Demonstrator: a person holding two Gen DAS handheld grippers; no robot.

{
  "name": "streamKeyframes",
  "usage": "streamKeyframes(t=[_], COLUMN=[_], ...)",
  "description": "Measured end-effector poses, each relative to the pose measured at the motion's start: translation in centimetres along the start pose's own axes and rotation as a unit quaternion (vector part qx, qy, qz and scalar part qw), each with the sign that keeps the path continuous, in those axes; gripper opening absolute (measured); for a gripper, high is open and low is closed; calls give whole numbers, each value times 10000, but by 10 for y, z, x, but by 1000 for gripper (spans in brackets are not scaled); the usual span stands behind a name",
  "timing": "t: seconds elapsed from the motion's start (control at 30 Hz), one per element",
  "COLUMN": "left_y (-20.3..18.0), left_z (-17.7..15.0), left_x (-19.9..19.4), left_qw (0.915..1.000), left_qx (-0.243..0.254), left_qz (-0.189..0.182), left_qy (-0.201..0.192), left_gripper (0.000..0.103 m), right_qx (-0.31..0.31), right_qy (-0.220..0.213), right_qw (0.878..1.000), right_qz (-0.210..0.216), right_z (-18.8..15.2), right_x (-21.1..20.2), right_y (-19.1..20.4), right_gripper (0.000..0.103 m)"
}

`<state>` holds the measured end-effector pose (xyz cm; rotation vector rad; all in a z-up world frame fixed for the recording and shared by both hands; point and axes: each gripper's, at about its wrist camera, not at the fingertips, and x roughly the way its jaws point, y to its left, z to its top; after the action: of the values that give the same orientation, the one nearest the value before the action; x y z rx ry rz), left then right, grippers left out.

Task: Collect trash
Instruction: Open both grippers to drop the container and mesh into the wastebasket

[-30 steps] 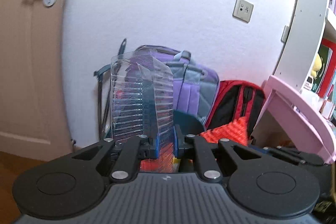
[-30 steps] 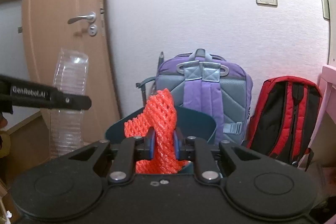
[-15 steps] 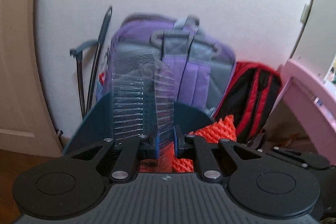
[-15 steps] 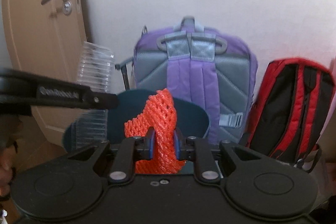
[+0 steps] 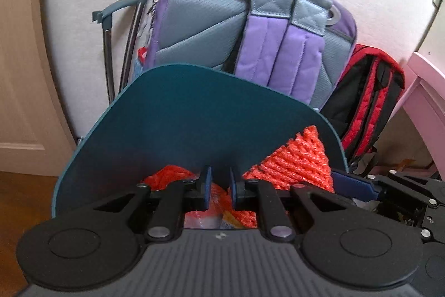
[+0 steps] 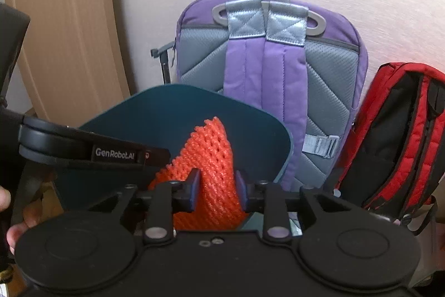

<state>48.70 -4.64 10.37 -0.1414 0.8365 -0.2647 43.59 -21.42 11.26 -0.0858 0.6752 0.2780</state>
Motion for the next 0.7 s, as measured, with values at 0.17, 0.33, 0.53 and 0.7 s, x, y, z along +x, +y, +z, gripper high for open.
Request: streamKeyframes(t=[0.17, 0.33, 0.53, 0.7], left_y=[3, 0, -5, -10], left_z=[0, -1, -8, -20], left_x=[-7, -28, -62, -96], left_qw=[9999, 9997, 9993, 9989], left_qx=[-109, -79, -40, 47], left_qz=[40, 72, 151, 173], left_qy=[-76, -225, -352, -442], left_gripper=[59, 67, 73, 73], right_qx=[-212, -269, -252, -248], right_qy=[-66, -160, -154, -159], right_qw=[9998, 9995, 9996, 9996], right_qz=[-23, -93, -27, 24], right_z=[0, 2, 1, -4], right_x=[-3, -18, -43, -69], right_y=[5, 8, 12, 21], right_gripper=[46, 49, 51, 52])
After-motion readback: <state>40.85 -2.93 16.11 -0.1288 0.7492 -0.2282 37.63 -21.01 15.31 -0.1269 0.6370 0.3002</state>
